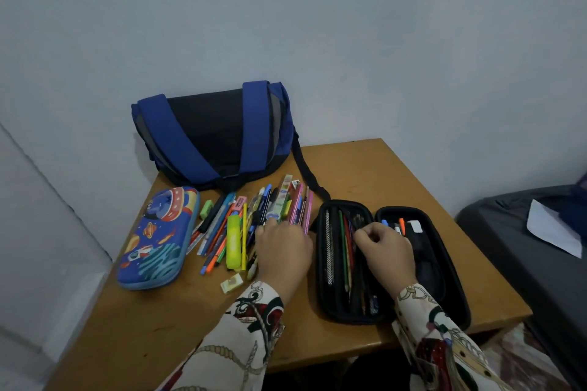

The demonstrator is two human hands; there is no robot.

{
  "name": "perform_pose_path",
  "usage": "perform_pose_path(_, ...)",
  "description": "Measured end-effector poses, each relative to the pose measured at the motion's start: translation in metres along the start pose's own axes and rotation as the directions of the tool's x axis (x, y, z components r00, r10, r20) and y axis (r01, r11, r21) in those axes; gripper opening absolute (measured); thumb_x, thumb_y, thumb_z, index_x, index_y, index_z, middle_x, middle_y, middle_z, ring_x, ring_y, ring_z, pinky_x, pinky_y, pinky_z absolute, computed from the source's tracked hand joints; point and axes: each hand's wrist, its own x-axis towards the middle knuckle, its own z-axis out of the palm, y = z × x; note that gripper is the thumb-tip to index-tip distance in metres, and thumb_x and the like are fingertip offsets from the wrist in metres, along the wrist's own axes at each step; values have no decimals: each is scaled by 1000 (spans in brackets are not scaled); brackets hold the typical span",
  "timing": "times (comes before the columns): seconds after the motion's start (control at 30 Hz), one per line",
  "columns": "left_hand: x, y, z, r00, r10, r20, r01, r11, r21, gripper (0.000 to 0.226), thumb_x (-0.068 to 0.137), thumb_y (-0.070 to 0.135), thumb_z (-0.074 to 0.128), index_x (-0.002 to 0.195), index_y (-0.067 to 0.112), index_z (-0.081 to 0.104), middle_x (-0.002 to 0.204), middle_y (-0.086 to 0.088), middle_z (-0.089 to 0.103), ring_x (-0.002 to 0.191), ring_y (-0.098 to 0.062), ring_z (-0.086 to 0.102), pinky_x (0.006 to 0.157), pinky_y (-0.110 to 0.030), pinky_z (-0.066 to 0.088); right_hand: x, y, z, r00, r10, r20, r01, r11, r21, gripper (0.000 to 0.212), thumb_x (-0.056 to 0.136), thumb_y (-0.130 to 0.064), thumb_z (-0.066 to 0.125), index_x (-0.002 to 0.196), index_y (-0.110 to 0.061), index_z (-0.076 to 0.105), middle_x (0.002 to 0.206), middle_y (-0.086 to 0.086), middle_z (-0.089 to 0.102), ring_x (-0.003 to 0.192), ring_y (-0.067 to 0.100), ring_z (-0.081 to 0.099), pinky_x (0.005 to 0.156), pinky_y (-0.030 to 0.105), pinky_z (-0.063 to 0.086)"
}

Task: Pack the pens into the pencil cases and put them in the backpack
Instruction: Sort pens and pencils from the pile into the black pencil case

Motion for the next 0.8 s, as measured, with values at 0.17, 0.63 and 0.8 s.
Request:
perform_pose_path(0.17, -10, 9, -6, 993, -12, 115, 52, 933, -355, 35, 91, 37, 57, 65, 15, 67, 69, 3, 66, 92, -18, 57, 95, -37, 43, 1, 1, 1, 1000, -1, -3, 1, 1000, 22, 29, 87, -26, 58, 61, -16, 54, 44, -7, 45, 51, 15, 47, 91, 43, 47)
perform_pose_path(0.63, -41, 32, 2, 954, 51, 295, 69, 922, -380, 35, 93, 36, 59, 68, 12, 63, 71, -7, 64, 87, -23, 56, 91, -44, 48, 0, 3, -1, 1000, -23, -14, 23, 999, 46, 30, 86, -27, 58, 58, -18, 53, 46, -7, 47, 51, 15, 49, 92, 42, 49)
perform_pose_path(0.8, -35, 41, 8, 991, 32, 134, 14, 944, -329, 27, 96, 41, 53, 83, 20, 65, 79, 1, 66, 101, -20, 51, 89, -38, 43, 0, 3, 0, 999, -36, -16, 37, 999, 36, 28, 86, -26, 58, 61, -15, 56, 48, -7, 49, 52, 14, 49, 92, 42, 49)
